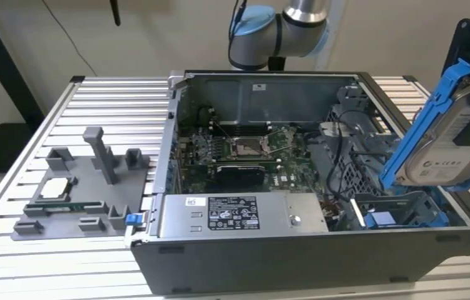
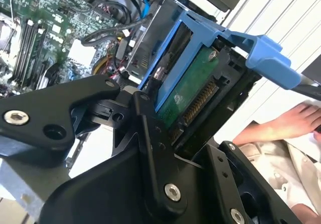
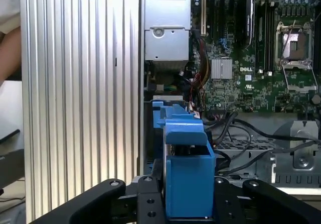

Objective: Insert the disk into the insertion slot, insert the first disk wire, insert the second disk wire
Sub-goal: 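Insert the disk into the insertion slot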

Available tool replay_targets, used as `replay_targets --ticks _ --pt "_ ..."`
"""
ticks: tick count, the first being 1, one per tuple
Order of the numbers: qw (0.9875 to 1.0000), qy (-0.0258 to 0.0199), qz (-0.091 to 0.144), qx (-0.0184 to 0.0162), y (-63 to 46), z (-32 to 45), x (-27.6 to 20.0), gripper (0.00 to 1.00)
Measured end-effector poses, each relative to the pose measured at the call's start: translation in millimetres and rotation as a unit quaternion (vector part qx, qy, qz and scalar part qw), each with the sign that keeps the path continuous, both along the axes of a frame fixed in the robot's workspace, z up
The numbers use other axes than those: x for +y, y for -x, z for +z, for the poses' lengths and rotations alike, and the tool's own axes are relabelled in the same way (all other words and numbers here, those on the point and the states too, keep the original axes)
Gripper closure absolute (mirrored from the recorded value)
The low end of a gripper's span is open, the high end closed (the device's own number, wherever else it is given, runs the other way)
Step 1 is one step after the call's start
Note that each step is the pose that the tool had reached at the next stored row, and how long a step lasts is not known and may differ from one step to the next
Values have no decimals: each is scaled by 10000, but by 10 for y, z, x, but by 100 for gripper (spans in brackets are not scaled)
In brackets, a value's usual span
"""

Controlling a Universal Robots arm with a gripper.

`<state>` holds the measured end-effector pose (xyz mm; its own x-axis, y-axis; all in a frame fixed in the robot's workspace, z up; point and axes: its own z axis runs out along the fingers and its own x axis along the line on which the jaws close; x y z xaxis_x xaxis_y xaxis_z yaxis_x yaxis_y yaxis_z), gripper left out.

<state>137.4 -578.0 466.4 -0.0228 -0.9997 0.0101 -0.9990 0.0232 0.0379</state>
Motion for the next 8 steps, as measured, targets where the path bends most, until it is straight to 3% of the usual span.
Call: replay_targets --ticks 8 --pt "10000 -4 -29 0 -2 -100 -2 100"
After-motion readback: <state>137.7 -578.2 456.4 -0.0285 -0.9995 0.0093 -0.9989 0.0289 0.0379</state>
